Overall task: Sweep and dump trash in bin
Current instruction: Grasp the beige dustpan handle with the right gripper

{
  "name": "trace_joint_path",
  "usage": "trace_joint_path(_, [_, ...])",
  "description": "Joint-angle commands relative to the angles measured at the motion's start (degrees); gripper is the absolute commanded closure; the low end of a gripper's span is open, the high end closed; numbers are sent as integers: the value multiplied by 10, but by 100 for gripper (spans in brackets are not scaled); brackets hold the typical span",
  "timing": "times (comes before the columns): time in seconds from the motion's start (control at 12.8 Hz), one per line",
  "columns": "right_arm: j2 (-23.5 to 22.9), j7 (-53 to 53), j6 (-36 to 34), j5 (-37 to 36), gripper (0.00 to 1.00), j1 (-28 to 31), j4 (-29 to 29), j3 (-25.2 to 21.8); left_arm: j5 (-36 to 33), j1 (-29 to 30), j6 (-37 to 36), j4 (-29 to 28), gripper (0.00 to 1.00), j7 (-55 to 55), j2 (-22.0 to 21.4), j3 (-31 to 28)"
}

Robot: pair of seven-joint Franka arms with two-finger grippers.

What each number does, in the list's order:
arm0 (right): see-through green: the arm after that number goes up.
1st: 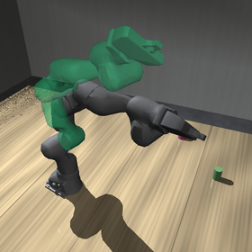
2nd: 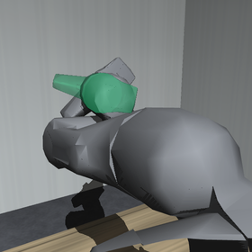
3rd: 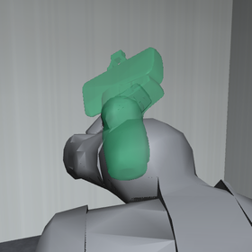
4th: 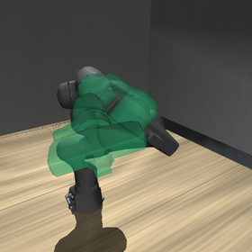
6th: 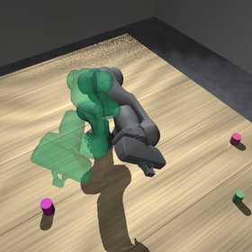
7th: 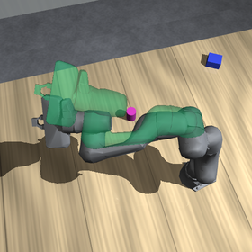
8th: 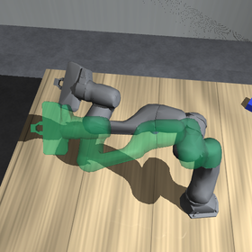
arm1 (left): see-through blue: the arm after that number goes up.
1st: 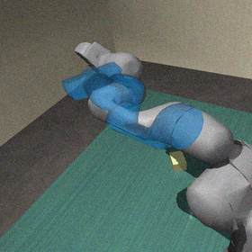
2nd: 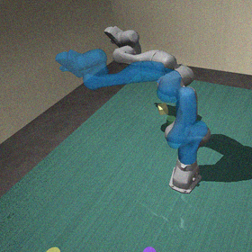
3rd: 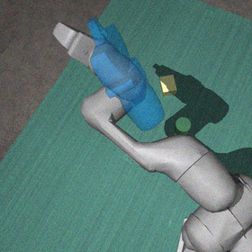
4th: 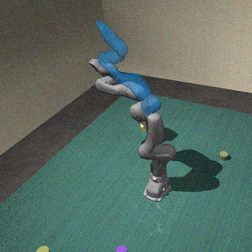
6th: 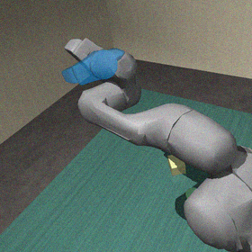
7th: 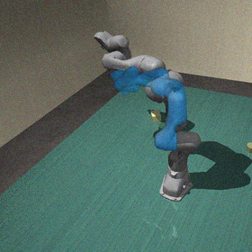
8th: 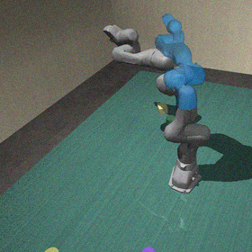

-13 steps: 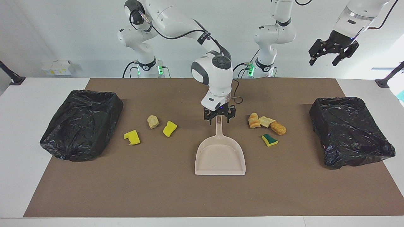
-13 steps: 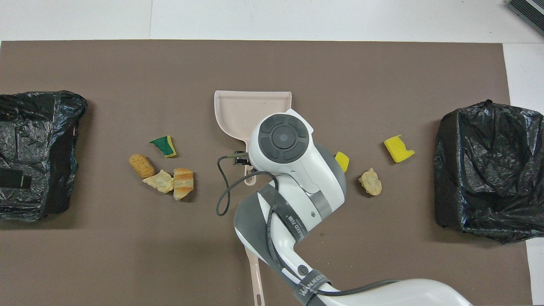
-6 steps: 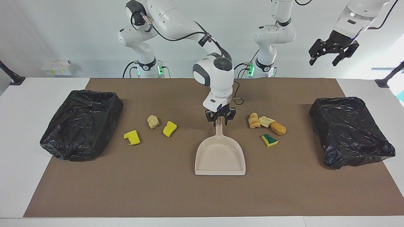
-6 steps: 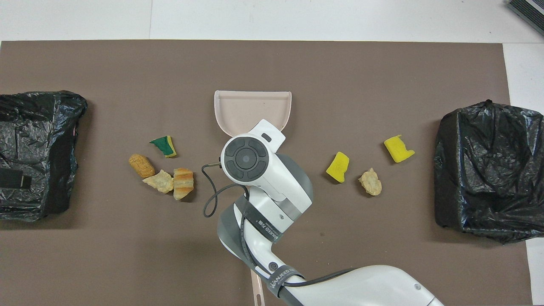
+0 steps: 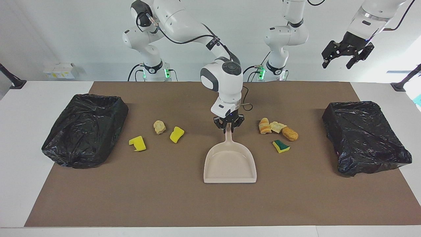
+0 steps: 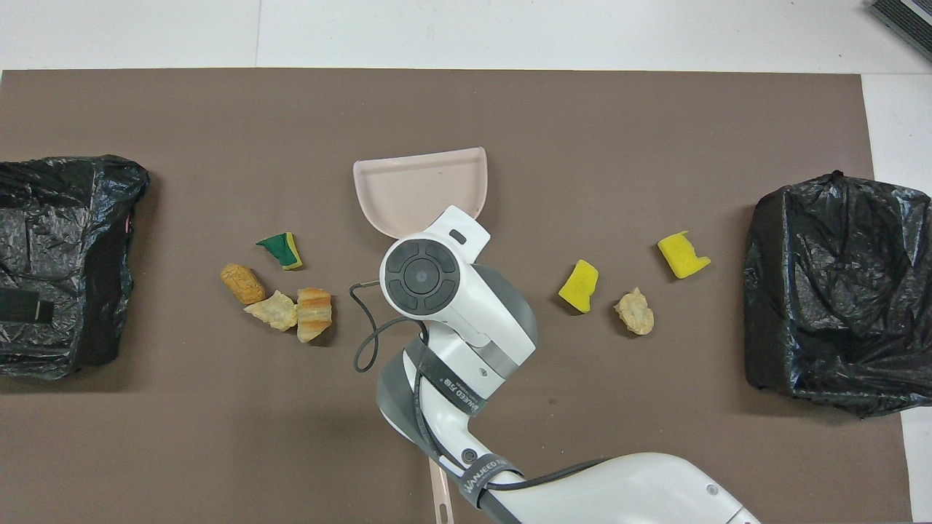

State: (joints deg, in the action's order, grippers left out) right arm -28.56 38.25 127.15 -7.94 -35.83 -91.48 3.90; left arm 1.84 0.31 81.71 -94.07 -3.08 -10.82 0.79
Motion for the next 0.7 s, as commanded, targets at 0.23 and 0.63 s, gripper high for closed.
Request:
trace_joint_path(0.23, [23,-23,6,-14,100,10,-5,1,3,1,-9,-1,0,4,-7,-1])
trace_joint_path(0.63, [88,-222,-59,41,100,80,-3,1,9,-8,-28,-20,0,11,-28,31])
